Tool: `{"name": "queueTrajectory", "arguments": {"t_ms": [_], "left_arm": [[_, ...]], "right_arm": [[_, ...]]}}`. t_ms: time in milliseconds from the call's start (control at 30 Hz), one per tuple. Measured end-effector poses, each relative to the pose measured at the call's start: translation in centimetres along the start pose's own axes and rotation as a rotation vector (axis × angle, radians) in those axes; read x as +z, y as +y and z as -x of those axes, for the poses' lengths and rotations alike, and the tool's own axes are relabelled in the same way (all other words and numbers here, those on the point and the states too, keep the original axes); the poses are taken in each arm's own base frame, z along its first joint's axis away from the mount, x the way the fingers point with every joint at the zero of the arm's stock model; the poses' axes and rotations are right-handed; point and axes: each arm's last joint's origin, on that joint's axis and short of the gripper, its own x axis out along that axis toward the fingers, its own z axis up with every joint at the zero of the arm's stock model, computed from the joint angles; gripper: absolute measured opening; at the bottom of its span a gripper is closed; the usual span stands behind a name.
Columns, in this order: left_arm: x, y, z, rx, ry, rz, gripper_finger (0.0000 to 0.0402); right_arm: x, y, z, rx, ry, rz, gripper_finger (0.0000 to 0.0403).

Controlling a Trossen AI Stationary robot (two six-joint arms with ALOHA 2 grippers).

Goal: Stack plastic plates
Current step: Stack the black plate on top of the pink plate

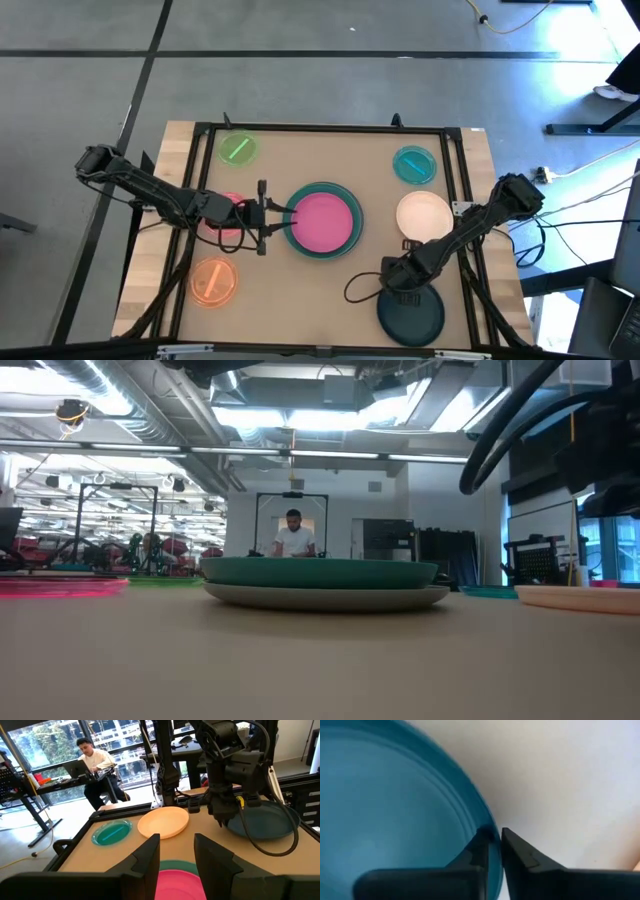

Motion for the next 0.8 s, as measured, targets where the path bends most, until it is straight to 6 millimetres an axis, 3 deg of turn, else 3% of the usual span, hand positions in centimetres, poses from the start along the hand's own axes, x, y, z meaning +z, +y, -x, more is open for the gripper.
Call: {"name": "queueTrajectory", "arguments": {"t_ms": [100, 300, 567, 800], "left_arm": [[0.0, 0.0, 0.0, 0.0, 0.0, 0.0, 0.0114], [0.0, 0.0, 0.0, 0.0, 0.0, 0.001, 0.0114], [0.0, 0.2, -0.1, 0.007, 0.0, 0.003, 0.0114], [-0.1, 0.6, -0.2, 0.028, 0.005, 0.007, 0.0114]], "right_arm": [[0.0, 0.0, 0.0, 0.006, 0.0, 0.001, 0.0006], [-0.1, 0.1, 0.5, 0.031, -0.01, 0.003, 0.0009], [-0.9, -0.7, 4.3, 0.037, -0.208, -0.014, 0.0002], [-0.9, -2.5, 7.1, 0.063, -0.347, -0.108, 0.0001]]}}
